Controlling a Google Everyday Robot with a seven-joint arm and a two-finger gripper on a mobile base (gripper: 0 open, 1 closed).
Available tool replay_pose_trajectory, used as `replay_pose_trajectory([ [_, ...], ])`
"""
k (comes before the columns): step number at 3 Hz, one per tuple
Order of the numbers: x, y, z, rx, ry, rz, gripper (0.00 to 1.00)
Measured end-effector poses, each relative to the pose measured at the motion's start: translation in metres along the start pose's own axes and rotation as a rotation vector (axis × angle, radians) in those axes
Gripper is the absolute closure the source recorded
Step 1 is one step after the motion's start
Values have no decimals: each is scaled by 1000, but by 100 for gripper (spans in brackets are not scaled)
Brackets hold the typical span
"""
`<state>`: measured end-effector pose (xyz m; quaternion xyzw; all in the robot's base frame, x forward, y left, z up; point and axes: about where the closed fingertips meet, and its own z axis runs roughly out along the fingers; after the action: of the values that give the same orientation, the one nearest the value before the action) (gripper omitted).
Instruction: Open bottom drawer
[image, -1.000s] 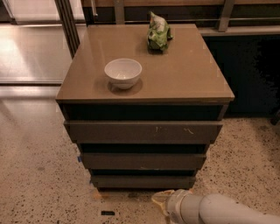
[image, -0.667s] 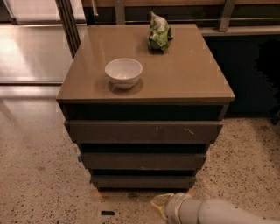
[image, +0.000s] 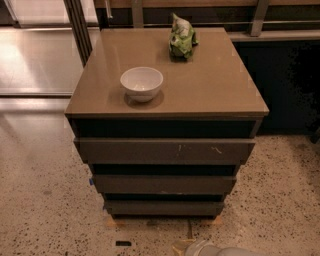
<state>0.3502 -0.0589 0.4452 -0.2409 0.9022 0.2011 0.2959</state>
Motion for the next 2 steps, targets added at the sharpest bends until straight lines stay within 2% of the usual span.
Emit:
replay_pose_trajectory([
  [1,19,-24,29,53,8,29,100],
  [2,25,-27,34,62,12,40,100],
])
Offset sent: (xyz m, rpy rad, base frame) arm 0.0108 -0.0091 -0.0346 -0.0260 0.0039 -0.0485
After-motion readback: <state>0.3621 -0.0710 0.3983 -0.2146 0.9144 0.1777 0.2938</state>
